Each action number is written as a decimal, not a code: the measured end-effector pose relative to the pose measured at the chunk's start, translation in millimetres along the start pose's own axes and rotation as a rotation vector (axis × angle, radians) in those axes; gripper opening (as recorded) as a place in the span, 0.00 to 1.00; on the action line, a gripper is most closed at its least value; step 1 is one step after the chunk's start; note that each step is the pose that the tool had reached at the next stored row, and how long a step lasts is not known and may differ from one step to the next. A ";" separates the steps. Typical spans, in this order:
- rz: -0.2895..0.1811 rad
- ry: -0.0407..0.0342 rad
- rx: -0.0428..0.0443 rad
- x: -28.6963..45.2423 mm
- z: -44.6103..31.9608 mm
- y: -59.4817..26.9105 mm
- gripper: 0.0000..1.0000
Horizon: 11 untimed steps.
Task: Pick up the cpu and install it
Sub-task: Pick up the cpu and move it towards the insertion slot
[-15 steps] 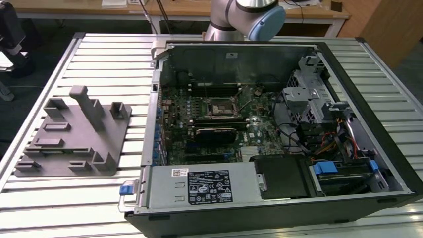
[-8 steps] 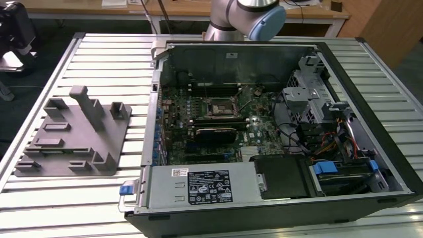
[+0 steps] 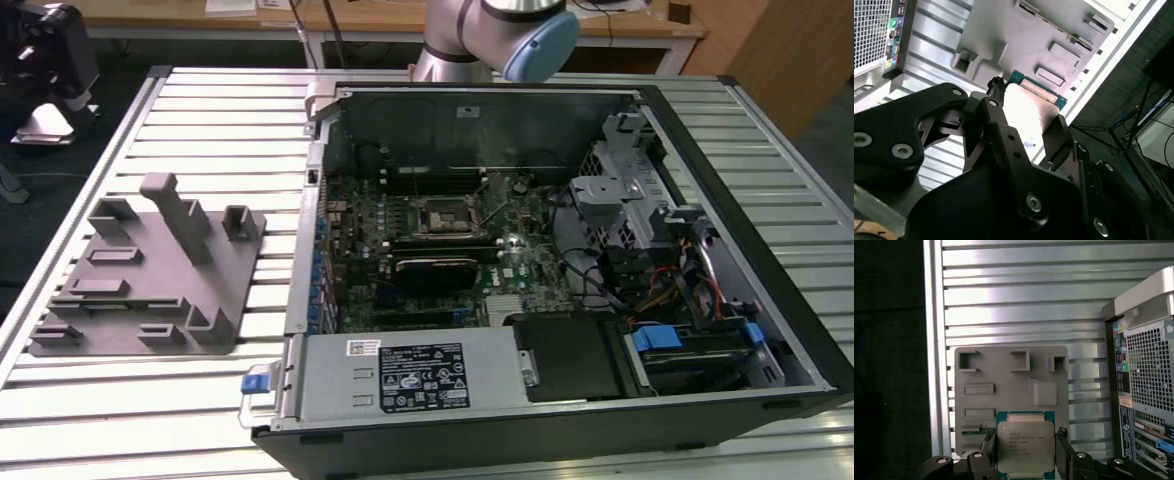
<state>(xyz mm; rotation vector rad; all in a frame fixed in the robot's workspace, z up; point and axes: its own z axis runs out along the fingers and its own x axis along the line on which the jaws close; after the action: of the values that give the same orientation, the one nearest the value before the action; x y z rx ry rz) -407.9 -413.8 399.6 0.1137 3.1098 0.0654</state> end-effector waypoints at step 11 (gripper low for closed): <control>0.000 0.0000 0.0000 -33.2 1.0 2.4 0.55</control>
<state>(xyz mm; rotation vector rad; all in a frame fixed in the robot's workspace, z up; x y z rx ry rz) -374.5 -413.8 399.6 0.1137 3.1099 0.0654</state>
